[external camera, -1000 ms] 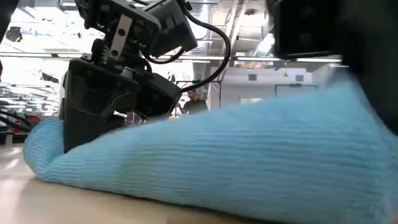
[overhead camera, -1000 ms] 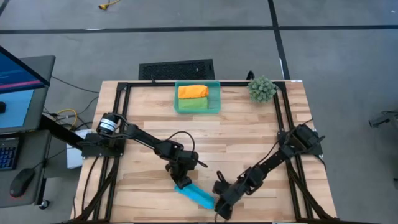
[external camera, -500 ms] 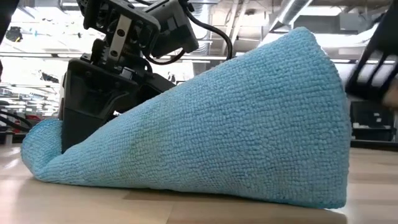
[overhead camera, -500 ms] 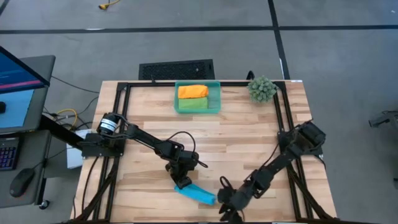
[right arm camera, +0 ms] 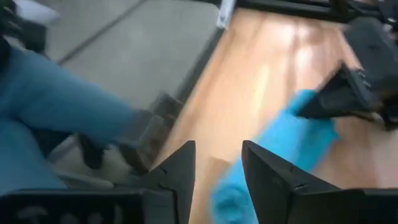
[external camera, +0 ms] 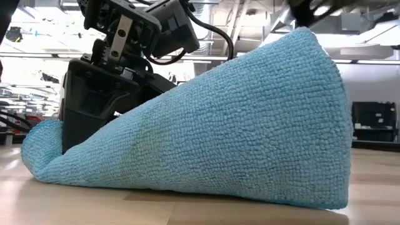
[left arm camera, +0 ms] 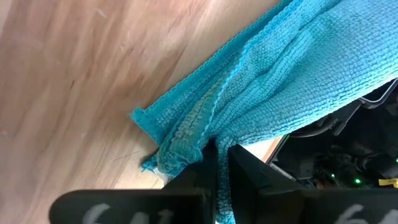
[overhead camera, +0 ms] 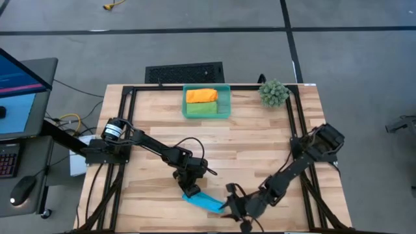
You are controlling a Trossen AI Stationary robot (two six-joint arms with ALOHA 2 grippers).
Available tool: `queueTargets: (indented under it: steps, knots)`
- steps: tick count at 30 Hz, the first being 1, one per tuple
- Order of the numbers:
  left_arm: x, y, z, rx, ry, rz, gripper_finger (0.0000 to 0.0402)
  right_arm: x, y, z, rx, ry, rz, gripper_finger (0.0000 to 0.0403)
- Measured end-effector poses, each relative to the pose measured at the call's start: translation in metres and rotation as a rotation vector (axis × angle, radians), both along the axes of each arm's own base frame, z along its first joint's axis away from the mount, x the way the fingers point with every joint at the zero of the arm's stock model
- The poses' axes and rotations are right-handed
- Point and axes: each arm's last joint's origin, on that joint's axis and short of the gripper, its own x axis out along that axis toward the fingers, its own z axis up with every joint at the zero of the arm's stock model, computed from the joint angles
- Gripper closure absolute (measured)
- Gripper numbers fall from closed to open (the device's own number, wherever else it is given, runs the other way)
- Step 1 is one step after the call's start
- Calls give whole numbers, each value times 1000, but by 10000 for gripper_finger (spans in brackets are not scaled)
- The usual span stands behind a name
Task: Roll microfiber towels into tight, uniform cylinder then place into a basket
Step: Roll the blue microfiber cloth
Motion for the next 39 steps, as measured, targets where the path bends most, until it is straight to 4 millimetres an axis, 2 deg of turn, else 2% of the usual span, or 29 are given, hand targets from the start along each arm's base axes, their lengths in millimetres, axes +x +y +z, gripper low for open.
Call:
queueTargets:
  steps: [5, 8, 11, 15, 18, 21, 28, 35, 39]
  knots:
    - [0, 0, 0, 0, 0, 0, 391, 14, -10, -10, 29, 53, 36, 253]
    - [0, 0, 0, 0, 0, 0, 391, 22, -2, -11, 50, 40, 61, 253]
    - [0, 0, 0, 0, 1, 0, 391, 20, -3, -19, -11, 102, 52, 255]
    - [0, 0, 0, 0, 2, -1, 391, 23, -12, -36, -7, 230, -77, 262]
    - [0, 0, 0, -1, 1, -2, 391, 28, -15, -36, 59, 241, -135, 269]
    - [0, 0, 0, 0, 1, -2, 391, 27, -16, -41, 84, 279, -165, 275]
    - [0, 0, 0, 1, -12, -9, 391, 29, -13, -69, 183, 402, -192, 280]
    - [1, 0, 0, 17, -25, -14, 389, 29, -14, -69, 231, 439, -235, 282]
    - [0, 0, 0, 29, -49, -37, 367, 28, -14, -70, 227, 445, -235, 282]
